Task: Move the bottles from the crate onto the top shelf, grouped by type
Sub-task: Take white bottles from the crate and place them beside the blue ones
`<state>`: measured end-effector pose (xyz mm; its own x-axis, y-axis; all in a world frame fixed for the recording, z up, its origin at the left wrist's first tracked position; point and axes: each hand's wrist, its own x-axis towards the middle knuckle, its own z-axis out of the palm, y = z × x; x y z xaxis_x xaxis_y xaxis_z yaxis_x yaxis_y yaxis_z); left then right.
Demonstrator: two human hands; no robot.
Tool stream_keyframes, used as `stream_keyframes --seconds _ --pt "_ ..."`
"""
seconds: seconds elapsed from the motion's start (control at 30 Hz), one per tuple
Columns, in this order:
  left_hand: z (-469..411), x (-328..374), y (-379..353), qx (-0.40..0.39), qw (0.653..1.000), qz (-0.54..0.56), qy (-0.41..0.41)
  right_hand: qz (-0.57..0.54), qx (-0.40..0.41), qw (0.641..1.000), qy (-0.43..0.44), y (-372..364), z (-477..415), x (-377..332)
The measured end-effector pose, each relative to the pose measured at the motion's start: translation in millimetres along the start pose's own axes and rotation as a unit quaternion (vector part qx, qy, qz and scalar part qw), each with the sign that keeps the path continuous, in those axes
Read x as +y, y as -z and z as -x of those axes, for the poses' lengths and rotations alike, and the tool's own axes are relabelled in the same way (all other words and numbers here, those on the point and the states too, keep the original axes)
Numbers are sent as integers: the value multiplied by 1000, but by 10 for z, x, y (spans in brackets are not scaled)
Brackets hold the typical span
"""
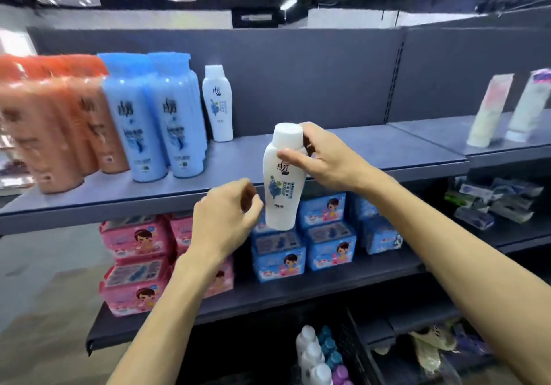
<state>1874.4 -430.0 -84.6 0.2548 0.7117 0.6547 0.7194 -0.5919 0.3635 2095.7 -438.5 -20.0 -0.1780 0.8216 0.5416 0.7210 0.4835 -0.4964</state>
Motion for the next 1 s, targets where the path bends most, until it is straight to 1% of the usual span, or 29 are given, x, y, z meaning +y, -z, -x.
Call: stream_keyframes --seconds 0.17,0.27,0.37,0.47,0.8,1.0 --pt "-358 85 281 21 999 -29 -20 -13 5 999 40 266 -380 -230" --pt "-522 107 389 41 998 -45 -24 -20 3 999 48 364 -591 -310" --pt "-638 133 454 34 997 -62 -28 -46 -7 998 40 401 -765 -345" --pt "-720 159 471 26 997 -69 -22 -42 6 998 55 390 -923 -314" --pt "-834 81 357 0 997 -78 -8 -15 -20 1000 14 199 -1245 -66" --pt "-850 -44 257 -3 997 -73 8 -17 6 999 -33 105 -1250 31"
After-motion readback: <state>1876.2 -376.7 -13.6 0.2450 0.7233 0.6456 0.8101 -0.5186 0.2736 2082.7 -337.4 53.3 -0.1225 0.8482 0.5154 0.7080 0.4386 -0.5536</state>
